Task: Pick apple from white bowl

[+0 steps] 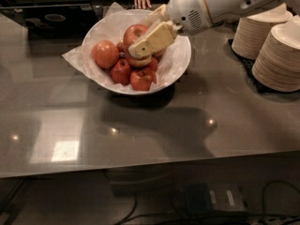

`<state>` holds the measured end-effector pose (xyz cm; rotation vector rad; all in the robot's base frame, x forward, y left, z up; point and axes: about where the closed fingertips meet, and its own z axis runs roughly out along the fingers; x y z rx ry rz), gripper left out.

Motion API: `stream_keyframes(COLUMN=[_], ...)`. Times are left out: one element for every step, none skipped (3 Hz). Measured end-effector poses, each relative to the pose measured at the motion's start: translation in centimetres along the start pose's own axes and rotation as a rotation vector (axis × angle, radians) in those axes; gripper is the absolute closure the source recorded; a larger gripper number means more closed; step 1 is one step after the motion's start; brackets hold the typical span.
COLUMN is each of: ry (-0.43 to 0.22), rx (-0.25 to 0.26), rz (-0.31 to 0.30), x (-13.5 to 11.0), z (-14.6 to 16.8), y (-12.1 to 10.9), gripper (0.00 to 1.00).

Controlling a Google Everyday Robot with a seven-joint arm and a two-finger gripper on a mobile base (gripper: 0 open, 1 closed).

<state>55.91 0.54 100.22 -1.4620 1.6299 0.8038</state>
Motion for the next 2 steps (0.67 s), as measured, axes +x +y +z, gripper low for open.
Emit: stream_keyframes(ry=[-0.045,-0.048], rx=[-0.069,-0.074], rz=[-0.018,-0.033], x=[-1.64,-2.24], z=[-2.26,-2.85], y=[-0.09,0.13], gripper=[1.0,1.0])
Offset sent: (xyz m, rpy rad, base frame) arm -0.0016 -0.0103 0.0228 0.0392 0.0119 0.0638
